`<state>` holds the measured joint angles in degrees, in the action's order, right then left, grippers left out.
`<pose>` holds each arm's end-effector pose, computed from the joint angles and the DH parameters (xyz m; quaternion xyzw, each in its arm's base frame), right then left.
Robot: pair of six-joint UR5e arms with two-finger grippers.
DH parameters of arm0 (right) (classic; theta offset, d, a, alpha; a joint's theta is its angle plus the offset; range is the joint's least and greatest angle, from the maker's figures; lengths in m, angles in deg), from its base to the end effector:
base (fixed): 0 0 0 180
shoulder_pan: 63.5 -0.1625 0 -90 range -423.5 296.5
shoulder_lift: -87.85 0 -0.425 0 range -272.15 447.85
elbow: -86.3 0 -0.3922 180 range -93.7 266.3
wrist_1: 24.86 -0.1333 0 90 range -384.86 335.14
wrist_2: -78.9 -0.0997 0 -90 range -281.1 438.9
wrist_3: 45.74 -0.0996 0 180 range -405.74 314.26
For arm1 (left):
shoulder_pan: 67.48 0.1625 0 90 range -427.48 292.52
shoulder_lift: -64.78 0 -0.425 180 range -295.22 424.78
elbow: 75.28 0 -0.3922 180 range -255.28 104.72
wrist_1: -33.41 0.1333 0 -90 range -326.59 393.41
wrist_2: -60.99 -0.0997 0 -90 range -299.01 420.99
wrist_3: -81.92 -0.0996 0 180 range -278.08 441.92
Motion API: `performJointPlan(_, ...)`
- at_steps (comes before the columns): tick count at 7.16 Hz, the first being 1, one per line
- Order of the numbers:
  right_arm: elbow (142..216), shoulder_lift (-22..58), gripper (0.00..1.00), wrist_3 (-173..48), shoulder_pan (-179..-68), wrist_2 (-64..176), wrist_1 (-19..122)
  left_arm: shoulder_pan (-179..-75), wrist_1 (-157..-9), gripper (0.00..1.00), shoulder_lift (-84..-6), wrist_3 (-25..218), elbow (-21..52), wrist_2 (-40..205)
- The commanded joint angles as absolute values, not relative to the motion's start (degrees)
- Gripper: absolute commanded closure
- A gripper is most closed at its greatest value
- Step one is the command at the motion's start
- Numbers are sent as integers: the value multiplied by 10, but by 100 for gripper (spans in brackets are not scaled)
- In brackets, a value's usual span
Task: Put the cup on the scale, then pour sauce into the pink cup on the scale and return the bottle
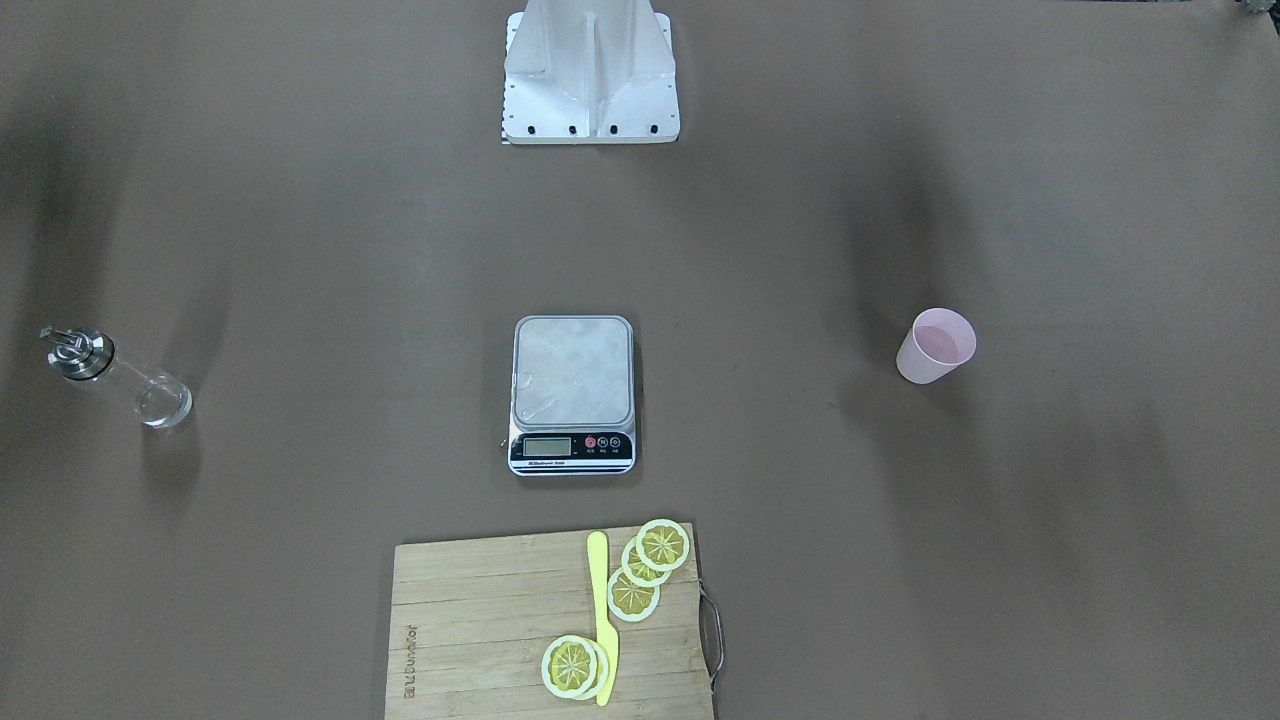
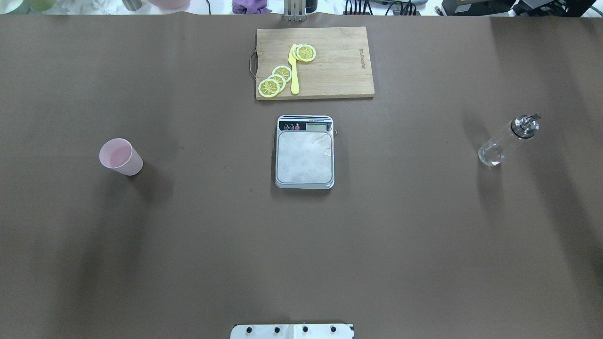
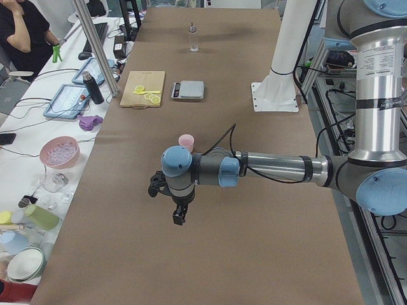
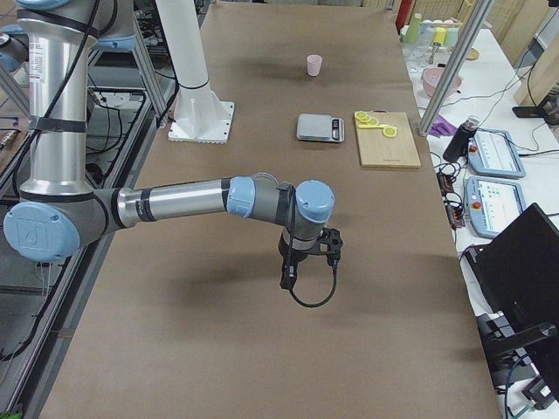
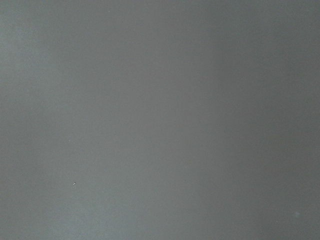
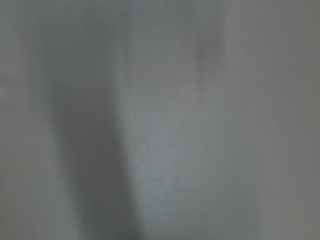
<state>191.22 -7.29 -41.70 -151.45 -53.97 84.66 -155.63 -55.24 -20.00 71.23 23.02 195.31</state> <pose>0.0500 -0.4364 0.6080 -0.0727 -0.3654 -0.0183 0.9278 -0.0490 -0.4566 0.6329 0.0430 0.3750 0.1068 0.9199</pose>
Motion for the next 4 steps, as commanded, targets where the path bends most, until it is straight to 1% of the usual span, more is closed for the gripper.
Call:
performJointPlan(1, 1913, -72, 0, -417, -1515, -540, 847, -1556, -552, 1, -200, 712, 232, 1954)
performJointPlan(4, 1916, -71, 0, -418, -1516, -540, 847, -1556, -552, 1, -200, 712, 230, 1954)
